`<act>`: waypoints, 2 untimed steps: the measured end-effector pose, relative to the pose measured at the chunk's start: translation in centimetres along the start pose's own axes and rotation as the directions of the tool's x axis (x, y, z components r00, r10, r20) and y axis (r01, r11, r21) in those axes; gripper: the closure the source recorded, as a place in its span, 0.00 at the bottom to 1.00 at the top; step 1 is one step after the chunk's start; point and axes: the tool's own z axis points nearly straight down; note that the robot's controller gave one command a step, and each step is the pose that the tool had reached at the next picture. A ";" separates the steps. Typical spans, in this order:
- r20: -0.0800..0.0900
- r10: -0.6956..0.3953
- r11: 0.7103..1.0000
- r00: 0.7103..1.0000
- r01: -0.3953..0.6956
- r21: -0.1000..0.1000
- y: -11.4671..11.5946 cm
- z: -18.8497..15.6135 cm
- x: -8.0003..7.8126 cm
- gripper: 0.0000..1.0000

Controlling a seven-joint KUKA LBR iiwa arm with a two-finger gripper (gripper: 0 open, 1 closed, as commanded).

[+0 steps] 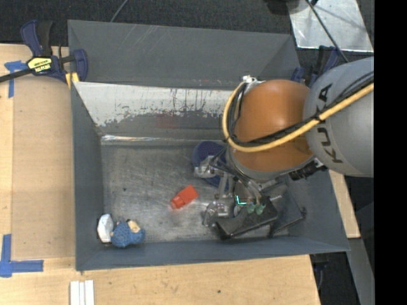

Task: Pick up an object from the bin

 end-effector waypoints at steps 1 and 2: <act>0.008 0.234 0.972 0.972 -0.234 -0.003 0.8 11.9 -2.9 0.00; 0.022 0.236 0.972 0.972 -0.235 -0.009 0.8 11.5 -3.2 1.00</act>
Offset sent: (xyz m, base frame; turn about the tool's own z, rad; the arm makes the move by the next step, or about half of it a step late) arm 0.0258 0.0080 -0.1222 0.2370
